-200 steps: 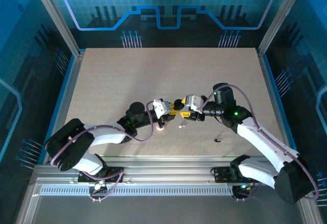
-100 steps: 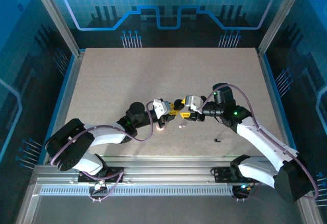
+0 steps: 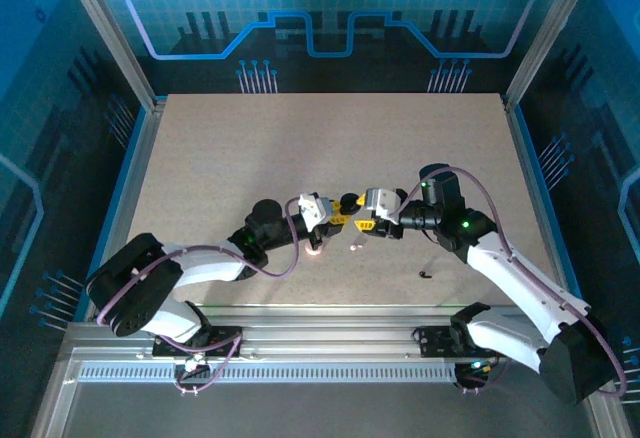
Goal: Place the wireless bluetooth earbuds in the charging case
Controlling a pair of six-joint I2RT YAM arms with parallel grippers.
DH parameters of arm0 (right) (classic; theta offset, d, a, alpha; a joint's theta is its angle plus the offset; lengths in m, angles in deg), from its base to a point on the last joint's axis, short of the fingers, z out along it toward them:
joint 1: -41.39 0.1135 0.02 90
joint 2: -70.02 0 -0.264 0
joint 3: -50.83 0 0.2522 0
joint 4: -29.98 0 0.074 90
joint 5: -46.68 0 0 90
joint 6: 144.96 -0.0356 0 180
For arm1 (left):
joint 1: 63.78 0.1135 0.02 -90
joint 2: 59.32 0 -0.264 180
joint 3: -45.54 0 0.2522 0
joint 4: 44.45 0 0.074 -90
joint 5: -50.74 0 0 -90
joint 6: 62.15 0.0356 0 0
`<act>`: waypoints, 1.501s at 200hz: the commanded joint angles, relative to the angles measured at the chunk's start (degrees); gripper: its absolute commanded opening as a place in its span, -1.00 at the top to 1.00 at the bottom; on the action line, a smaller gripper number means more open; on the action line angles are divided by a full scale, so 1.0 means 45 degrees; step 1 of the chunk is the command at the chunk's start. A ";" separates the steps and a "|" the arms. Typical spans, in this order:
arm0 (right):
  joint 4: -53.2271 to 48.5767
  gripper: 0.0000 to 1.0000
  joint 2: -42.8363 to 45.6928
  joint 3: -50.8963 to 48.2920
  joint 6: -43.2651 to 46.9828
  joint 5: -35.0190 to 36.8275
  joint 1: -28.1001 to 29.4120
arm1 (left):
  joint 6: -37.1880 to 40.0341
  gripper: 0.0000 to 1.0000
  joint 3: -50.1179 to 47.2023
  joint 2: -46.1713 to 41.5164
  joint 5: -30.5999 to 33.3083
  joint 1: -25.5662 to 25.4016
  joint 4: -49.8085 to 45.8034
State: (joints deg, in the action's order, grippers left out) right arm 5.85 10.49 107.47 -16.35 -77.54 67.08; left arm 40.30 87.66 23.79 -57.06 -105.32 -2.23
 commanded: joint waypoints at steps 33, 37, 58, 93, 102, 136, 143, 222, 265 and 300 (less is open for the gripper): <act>-0.0371 0.14 0.0251 -0.0099 -0.0206 -0.0417 0.0030 | 0.0302 0.80 0.0065 -0.0347 0.0010 -0.0073 0.0469; -0.0288 0.14 0.0319 -0.0156 -0.0242 -0.0372 0.0033 | 0.0300 0.80 0.0068 -0.0327 0.0003 -0.0080 0.0469; 0.0174 0.13 0.0738 -0.0452 -0.0684 -0.0044 -0.0040 | 0.0286 0.80 0.0055 -0.0347 0.0010 -0.0082 0.0464; 0.0038 0.13 0.1353 -0.0759 -0.1190 0.0162 -0.0085 | 0.0282 0.80 0.0065 -0.0349 0.0010 -0.0073 0.0458; 0.0053 0.13 0.1511 -0.0861 -0.1308 0.0167 -0.0090 | 0.0266 0.81 0.0066 -0.0326 -0.0004 -0.0085 0.0482; 0.0236 0.14 0.1599 -0.1048 -0.1689 -0.0078 0.0007 | 0.0244 0.81 0.0066 -0.0329 -0.0022 -0.0066 0.0503; 0.0353 0.15 0.1555 -0.1076 -0.1758 -0.0139 0.0019 | 0.0245 0.81 0.0065 -0.0343 -0.0028 -0.0085 0.0506; 0.0897 0.18 0.0597 -0.0749 -0.1803 -0.0375 0.0224 | 0.0266 0.80 0.0077 -0.0415 -0.0029 -0.0074 0.0430; 0.1200 0.18 0.0365 -0.0704 -0.1813 -0.0443 0.0240 | 0.0274 0.80 0.0085 -0.0434 -0.0031 -0.0084 0.0391; 0.1316 0.19 0.0154 -0.0584 -0.1764 -0.0424 0.0251 | 0.0286 0.80 0.0085 -0.0461 -0.0048 -0.0083 0.0352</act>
State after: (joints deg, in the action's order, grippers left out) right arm 10.35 11.89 103.27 -23.91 -78.28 67.61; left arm 40.34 87.64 23.42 -57.06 -105.32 -2.27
